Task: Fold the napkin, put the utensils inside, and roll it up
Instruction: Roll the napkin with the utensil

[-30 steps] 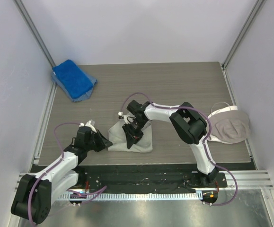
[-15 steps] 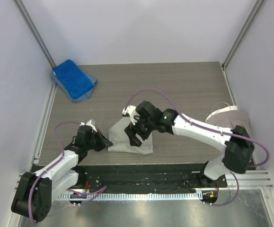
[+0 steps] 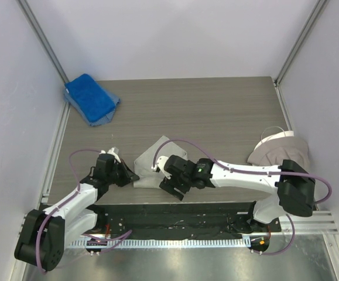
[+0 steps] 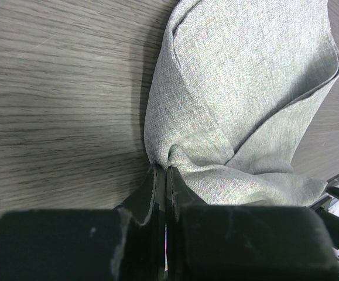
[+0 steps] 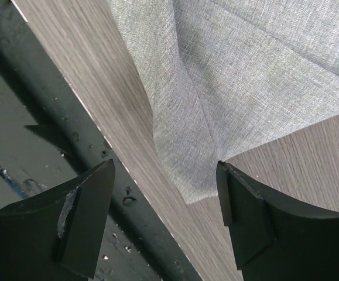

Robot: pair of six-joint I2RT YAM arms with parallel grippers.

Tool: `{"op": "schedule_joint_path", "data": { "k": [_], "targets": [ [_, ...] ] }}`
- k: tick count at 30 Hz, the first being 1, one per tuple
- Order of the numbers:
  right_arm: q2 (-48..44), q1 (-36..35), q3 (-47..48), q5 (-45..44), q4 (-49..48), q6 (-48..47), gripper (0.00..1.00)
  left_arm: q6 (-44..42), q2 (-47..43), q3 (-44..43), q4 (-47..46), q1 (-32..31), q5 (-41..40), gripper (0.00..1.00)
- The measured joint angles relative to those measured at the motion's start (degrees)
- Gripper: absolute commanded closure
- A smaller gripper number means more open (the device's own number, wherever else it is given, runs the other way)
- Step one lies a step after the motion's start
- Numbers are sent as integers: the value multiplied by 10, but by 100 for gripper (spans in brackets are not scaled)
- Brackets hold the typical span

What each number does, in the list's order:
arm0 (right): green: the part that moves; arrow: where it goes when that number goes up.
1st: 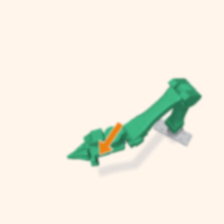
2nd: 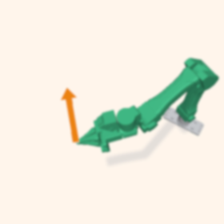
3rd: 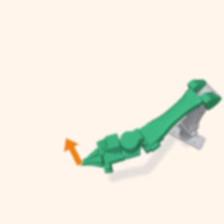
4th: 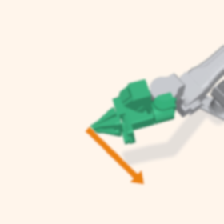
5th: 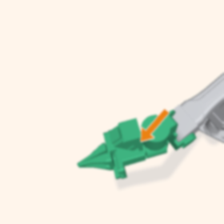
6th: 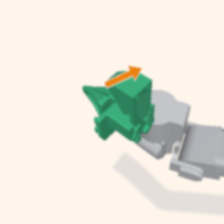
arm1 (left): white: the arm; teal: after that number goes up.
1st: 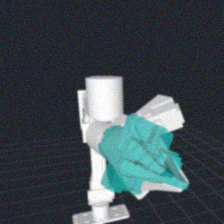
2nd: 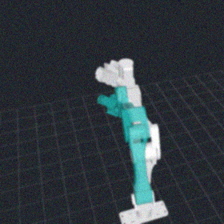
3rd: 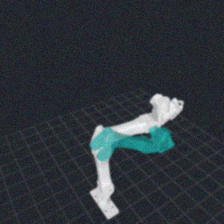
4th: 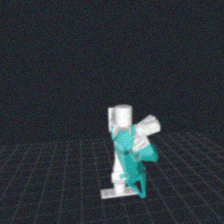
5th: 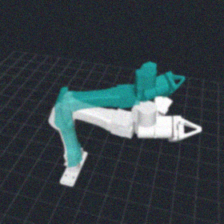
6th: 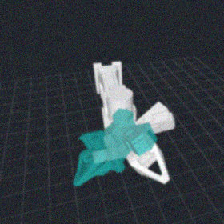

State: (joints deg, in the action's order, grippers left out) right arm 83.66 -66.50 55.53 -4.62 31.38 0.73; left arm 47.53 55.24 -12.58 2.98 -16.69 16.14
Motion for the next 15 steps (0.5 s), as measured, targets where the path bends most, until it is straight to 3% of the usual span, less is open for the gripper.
{"op": "schedule_joint_path", "data": {
  "k": [9,15],
  "targets": [
    [55,-1,0,-6,-6,-21,30,-2,9,-8,8,0,0,100],
    [85,5,0,1,-9,-37,48,-5,15,-14,14,0,0,100]
  ]
}}
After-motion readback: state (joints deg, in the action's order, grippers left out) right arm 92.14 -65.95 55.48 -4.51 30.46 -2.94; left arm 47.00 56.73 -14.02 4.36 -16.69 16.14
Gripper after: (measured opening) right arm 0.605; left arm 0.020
